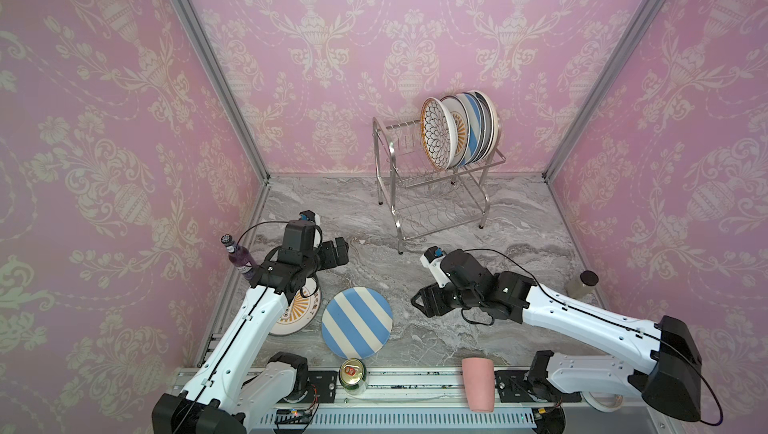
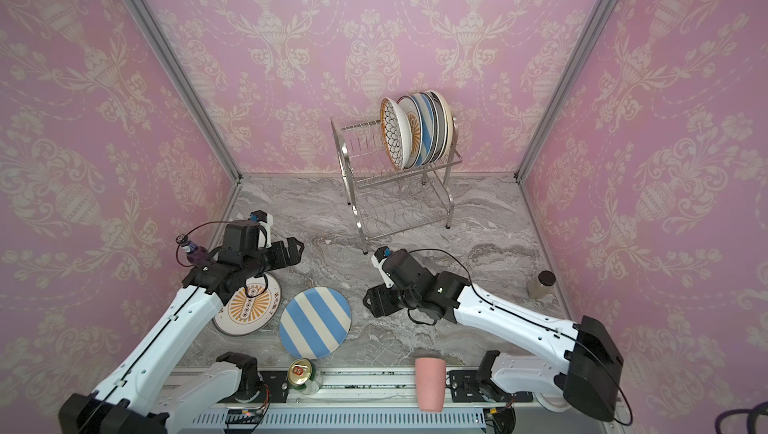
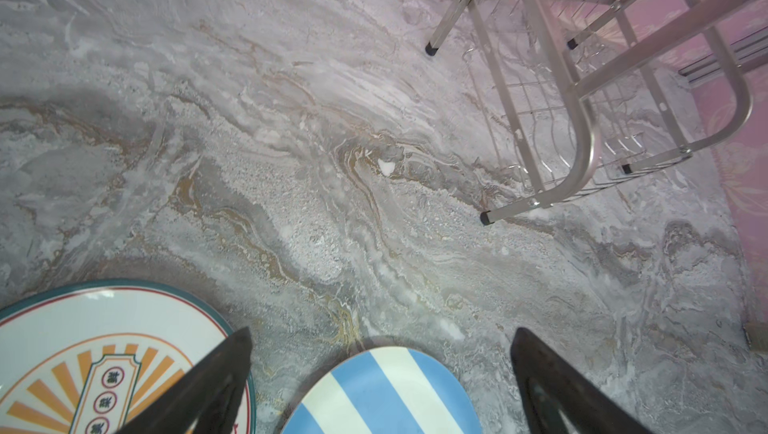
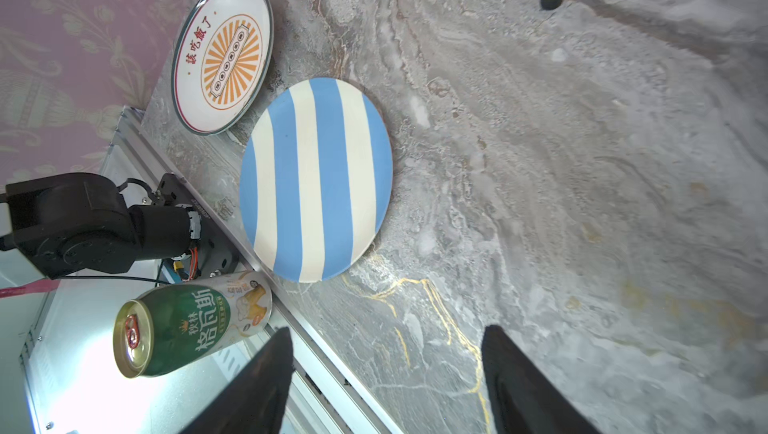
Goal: Load the plates into the dish rack
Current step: 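Withdraw the right gripper and lower it to the blue-and-white striped plate's rim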
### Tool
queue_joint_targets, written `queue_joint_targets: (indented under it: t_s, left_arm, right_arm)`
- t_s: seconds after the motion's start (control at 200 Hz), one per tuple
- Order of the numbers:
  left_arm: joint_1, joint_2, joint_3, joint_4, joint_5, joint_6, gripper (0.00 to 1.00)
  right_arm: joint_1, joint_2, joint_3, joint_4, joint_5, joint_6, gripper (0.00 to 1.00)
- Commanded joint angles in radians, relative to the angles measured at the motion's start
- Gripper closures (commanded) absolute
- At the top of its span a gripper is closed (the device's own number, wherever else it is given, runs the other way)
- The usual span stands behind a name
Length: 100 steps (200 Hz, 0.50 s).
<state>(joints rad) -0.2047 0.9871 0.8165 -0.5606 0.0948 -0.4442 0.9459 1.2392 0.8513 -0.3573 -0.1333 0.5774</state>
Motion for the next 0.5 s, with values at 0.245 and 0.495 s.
queue_joint_targets:
  t_s: [0.245, 0.495]
  left_arm:
    - [0.008, -0.007, -0.208, 0.036, 0.030, -0.129, 0.01]
    - [0.008, -0.013, -0.269, 0.038, 0.017, -0.147, 0.01]
  right_arm:
    - [0.066, 0.264, -0.113, 0.476, -0.137, 0.167, 0.32]
    - [0.086, 0.396, -0.134, 0.623, -0.169, 0.258, 0.34]
